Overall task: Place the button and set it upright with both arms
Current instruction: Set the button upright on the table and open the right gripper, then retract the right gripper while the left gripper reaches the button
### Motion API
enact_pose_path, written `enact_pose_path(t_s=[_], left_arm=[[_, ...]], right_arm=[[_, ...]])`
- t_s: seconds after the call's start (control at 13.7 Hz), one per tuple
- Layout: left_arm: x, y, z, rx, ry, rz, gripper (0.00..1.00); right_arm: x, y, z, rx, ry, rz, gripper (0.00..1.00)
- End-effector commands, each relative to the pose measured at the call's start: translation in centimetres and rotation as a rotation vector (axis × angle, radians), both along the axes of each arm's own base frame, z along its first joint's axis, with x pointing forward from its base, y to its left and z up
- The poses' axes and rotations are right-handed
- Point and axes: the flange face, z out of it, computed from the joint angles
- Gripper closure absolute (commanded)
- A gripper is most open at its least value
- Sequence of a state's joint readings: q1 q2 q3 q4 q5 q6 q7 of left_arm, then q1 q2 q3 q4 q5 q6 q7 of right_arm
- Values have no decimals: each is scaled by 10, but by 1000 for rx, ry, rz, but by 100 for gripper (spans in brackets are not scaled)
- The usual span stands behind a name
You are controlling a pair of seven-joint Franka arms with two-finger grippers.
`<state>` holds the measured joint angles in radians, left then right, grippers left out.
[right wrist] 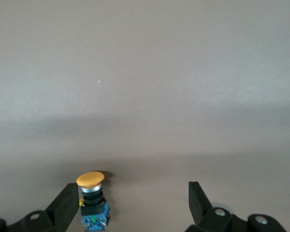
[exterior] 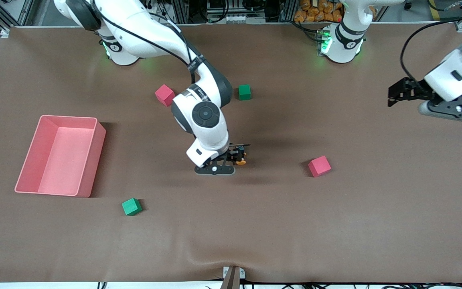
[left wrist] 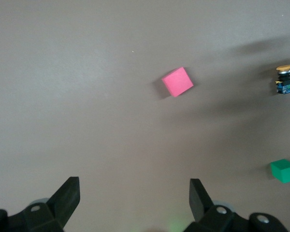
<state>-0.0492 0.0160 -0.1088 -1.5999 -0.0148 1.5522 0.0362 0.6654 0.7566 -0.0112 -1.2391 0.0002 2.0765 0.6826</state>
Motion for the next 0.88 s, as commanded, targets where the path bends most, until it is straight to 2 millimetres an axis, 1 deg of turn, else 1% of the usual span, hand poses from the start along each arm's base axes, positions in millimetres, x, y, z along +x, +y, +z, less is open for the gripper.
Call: enact_pose_path(t_s=[0.0,0.07,0.22,0.29,0.36,0.44,0.51,0.58,0.66,0.73,0.8], left_arm=[[11,-27,-11,0,22,15,0],[15,-35,-17,-30,38,24,0],[23,-45,-38,-87,92,65,0],[26,-53,-50,-110,120,81,0],[29,-63,-61,-132,150,101,0],[32,-75,-70,-141,173,119,0],[33,-93,-79,-137,192,138,0],[32,-115,-91,-122,216,158,0],[26,-144,-105,-94,243,166,0],[22,-173,-115,-72,254,166,0],[25,-191,-125,-66,265,168,0]], right_arm=[[-3,-38,58,-31,60,13,0],[3,-56,70,-40,78,-5,0],[-2,-74,91,-53,80,5,0],[0,-99,99,-55,85,15,0],[-2,-118,109,-56,86,48,0],[-1,-144,119,-53,87,64,0],[-3,-166,129,-50,89,77,0],[-7,-188,134,-51,95,88,0],[-9,-213,140,-50,96,98,0],[-13,-234,149,-47,94,109,0],[-14,-259,155,-46,92,115,0]])
